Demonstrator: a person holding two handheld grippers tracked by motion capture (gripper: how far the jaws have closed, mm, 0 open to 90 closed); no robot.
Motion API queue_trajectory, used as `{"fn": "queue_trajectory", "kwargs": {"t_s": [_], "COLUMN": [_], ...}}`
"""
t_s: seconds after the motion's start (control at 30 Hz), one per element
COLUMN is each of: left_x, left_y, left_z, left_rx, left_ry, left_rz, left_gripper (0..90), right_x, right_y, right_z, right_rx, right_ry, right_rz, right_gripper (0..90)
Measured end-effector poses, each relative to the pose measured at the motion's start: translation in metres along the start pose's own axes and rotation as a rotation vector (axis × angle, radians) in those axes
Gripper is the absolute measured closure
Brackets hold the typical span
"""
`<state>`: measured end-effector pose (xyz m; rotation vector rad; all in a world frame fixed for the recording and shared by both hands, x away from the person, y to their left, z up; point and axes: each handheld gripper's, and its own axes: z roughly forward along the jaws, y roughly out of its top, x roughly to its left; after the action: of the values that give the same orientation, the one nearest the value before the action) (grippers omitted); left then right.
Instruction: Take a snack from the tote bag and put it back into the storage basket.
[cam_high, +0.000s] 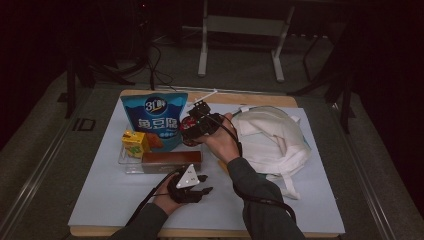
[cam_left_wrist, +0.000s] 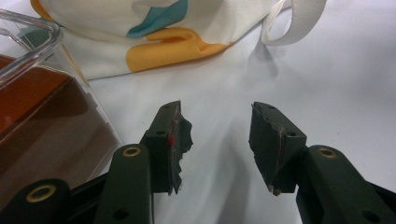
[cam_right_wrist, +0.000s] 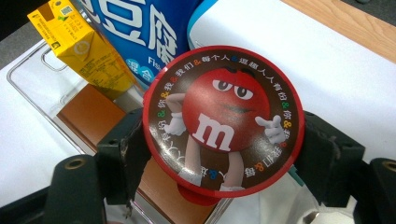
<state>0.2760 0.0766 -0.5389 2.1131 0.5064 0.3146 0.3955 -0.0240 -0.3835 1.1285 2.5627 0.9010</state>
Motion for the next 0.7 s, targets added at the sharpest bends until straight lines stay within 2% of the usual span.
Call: {"fn": "queue_trajectory", "kwargs": {"t_s": [0.27, 0.7], "left_x": [0.001, 0.000], "left_y": [0.000, 0.000], "left_z": [0.000, 0.000], "left_rx": [0.005, -0.003], "left_ry": [0.003, 0.000], "left_rz": [0.009, 0.000], "left_gripper": [54.2, 54.2], "right_x": [0.000, -0.003], "right_y": [-0.001, -0.006], "right_z": [0.007, 0.018], "right_rx": [0.011, 0.030], "right_ry": [0.003, -0.002], "right_rz": [0.004, 0.018], "right_gripper": [25.6, 25.6]}}
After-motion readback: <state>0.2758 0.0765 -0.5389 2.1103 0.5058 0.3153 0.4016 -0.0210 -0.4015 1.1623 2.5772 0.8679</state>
